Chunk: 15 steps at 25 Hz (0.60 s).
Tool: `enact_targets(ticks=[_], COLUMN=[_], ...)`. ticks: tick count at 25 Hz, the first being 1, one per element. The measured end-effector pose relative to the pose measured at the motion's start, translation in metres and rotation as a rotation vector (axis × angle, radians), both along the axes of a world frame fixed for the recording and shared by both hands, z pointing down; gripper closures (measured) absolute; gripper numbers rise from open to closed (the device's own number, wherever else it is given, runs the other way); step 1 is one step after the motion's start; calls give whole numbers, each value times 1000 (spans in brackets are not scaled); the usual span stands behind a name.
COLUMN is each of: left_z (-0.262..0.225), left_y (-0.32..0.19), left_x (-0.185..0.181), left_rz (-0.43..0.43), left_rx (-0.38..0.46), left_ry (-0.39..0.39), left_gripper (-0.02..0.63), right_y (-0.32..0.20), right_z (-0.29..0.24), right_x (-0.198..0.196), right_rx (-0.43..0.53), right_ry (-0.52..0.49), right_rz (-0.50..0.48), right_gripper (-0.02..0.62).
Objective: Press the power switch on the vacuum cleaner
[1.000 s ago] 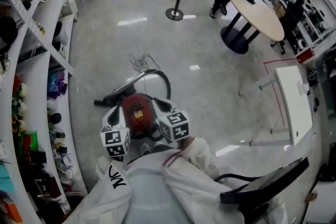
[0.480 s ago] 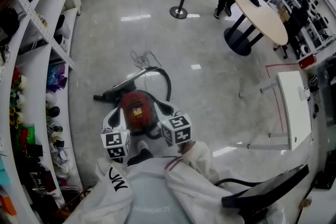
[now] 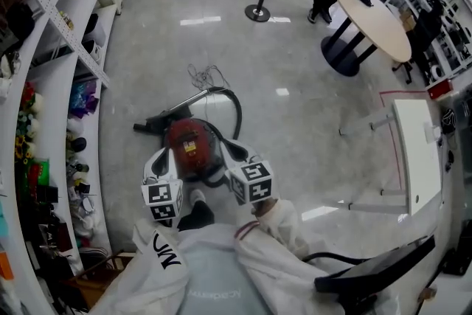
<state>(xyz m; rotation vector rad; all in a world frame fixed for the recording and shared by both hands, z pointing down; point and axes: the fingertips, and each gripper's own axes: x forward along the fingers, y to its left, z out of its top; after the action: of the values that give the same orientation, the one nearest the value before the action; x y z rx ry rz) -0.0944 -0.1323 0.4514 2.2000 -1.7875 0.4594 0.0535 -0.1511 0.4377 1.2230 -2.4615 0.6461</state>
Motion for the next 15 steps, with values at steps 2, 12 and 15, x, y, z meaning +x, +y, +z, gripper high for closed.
enact_targets(ticks=[2, 12, 15], left_z=[-1, -7, -9], left_y=[11, 50, 59], left_x=[8, 38, 46], left_rz=[-4, -23, -31], left_rx=[1, 30, 35], left_ry=[-3, -25, -29], left_gripper=[606, 606, 606], right_y=[9, 47, 57], right_z=[0, -2, -3], right_x=[6, 31, 43], right_rx=[0, 26, 34], right_ry=[-6, -33, -35], right_rz=[-6, -40, -39], right_gripper=[594, 594, 594])
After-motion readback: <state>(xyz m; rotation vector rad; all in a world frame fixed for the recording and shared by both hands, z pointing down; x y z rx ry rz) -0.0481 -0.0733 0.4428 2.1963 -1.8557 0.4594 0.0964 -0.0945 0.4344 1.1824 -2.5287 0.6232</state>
